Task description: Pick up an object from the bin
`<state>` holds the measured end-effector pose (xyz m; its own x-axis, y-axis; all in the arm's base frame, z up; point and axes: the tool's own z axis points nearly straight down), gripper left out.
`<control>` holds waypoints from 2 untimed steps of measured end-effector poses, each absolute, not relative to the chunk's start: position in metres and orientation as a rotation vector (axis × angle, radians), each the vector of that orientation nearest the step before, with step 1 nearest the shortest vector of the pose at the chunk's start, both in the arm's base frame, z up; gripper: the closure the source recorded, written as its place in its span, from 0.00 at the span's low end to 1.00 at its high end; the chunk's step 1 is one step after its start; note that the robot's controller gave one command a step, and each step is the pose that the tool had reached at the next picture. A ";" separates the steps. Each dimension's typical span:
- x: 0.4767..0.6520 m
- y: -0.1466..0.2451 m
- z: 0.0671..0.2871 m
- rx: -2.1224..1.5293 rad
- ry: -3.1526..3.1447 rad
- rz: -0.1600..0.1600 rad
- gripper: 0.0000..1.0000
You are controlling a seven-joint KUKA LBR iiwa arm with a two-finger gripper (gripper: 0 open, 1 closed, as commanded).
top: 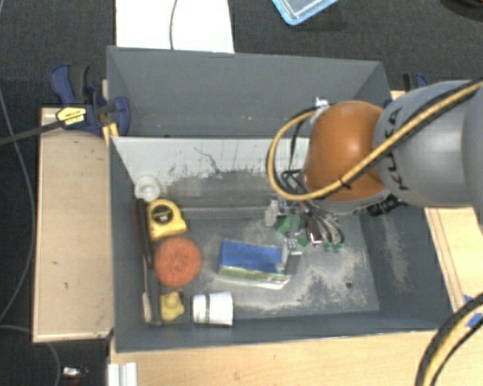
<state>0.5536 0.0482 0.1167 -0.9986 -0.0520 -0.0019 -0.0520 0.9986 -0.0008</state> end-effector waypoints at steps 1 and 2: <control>0.534 0.067 0.087 -0.420 3.106 0.000 0.00; 0.534 0.089 0.077 -0.278 3.118 0.000 0.00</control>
Offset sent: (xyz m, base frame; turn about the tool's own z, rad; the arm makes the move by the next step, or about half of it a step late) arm -0.0220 0.0530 -0.0467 -0.0752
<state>0.5336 0.0890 0.0771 -0.9841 -0.1771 -0.0108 -0.1771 0.9842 -0.0012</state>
